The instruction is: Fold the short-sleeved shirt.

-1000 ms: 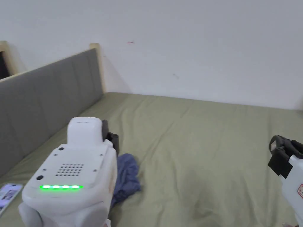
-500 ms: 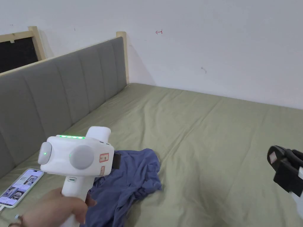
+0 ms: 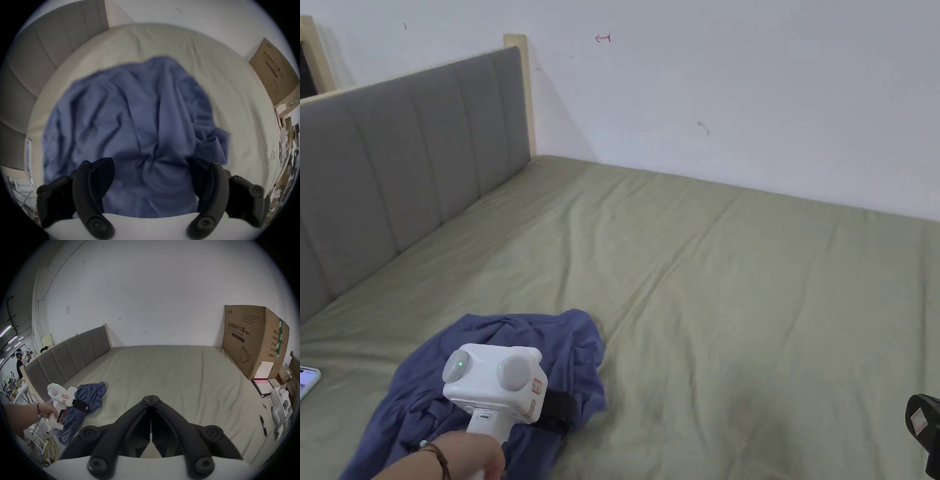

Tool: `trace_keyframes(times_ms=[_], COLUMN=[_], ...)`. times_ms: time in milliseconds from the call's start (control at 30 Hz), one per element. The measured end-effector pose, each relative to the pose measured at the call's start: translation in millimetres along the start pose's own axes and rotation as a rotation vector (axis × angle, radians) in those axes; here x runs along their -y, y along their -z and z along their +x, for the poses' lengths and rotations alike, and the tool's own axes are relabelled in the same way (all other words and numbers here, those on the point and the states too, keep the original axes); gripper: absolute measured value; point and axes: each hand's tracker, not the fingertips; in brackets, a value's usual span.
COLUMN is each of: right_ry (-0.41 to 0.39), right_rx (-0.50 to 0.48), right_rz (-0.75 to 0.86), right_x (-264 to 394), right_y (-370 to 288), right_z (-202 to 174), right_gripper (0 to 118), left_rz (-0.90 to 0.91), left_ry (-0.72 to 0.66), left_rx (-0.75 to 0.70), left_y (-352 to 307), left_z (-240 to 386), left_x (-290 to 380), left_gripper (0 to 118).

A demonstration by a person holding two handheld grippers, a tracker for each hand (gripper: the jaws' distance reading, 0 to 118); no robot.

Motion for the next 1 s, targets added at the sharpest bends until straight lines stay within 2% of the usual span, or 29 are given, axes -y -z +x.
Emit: trace_keyframes(times_ms=[167, 300, 333, 367, 400, 433, 533, 600, 733, 800, 867, 1000], right_ry=[0.011, 0.028, 0.032, 0.035, 0.035, 0.033, 0.026, 0.037, 0.101, 0.134, 0.158, 0.186], right_rx=[-0.025, -0.045, -0.049, -0.051, -0.052, -0.052, -0.056, -0.047, -0.028, -0.016, 0.015, 0.09], right_rz=[-0.016, 0.001, 0.009, 0.019, 0.026, 0.035, 0.073, 0.117, 0.183, 0.222, 0.272, 0.339], right_x=[3, -1, -2, -3, -3, -4, -6, -7, -11, -14, -16, -17], right_y=[1, -6, -9, -13, -17, -21, -36, -47, -68, -81, -97, -128], right_z=[-3, -5, -4, -4, -3, -3, 2, 6, 17, 24, 34, 58], right_gripper=[0, 0, 0, 0, 0, 0, 0, 0, 0, 0, 0, 0], left_rz=[-0.003, 0.104, 0.13, 0.159, 0.199, 0.249, 0.527, 0.683, 0.87, 0.892, 0.901, 0.813], left_ry=[0.031, 0.081, 0.091, 0.1, 0.101, 0.106, 0.143, 0.21, 0.324, 0.375, 0.428, 0.488], left_rx=[-0.052, 0.023, 0.023, 0.009, 0.047, 0.068, 0.068, 0.042, 0.172, 0.247, 0.38, 0.592], left_y=[-35, -70, -72, -79, -95, -116, -208, -276, -381, -416, -437, -436], left_z=[29, 20, 8, -4, -10, -15, -21, -4, 52, 92, 137, 222], left_x=[21, 34, 28, 24, 27, 29, 18, 15, 3, -2, -2, 0], left_gripper=[118, 114, 103, 85, 34, 12, 12, 12, 12, 12, 12, 12])
